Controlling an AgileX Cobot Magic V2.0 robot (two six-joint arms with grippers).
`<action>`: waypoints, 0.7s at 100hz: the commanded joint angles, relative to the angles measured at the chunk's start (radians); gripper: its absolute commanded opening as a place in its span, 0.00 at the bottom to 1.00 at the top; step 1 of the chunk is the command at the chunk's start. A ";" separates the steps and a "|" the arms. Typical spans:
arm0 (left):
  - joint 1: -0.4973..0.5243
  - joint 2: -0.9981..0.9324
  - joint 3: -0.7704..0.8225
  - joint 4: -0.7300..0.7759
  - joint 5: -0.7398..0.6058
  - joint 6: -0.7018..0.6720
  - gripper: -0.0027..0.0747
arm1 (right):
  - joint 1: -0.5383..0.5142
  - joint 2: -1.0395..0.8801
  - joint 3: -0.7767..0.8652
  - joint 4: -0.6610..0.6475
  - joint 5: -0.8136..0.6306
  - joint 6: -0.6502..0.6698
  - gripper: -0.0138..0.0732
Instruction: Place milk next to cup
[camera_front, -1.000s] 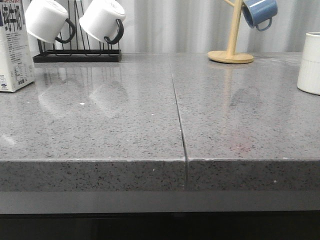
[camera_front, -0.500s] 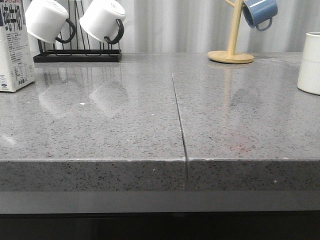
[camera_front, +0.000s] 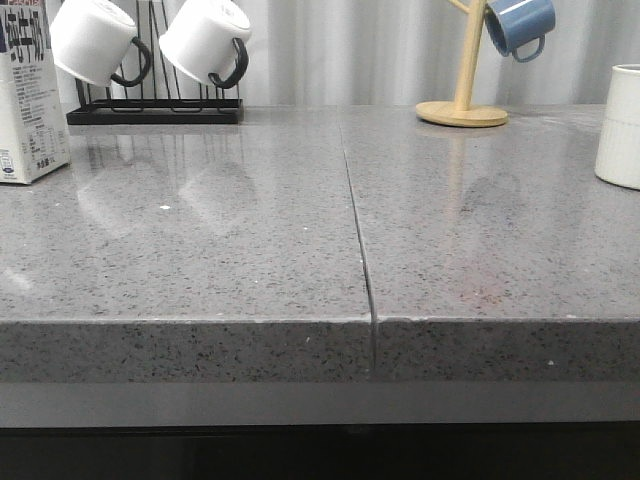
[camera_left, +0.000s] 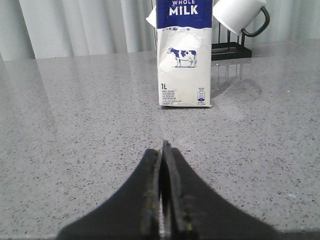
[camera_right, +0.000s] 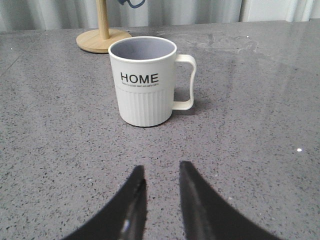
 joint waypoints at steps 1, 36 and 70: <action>0.001 -0.030 0.045 -0.003 -0.073 -0.011 0.01 | -0.004 0.051 -0.035 0.002 -0.128 -0.001 0.47; 0.001 -0.030 0.045 -0.003 -0.073 -0.011 0.01 | -0.044 0.295 -0.035 0.006 -0.489 -0.001 0.47; 0.001 -0.030 0.045 -0.003 -0.073 -0.011 0.01 | -0.053 0.632 -0.101 0.006 -0.707 -0.001 0.47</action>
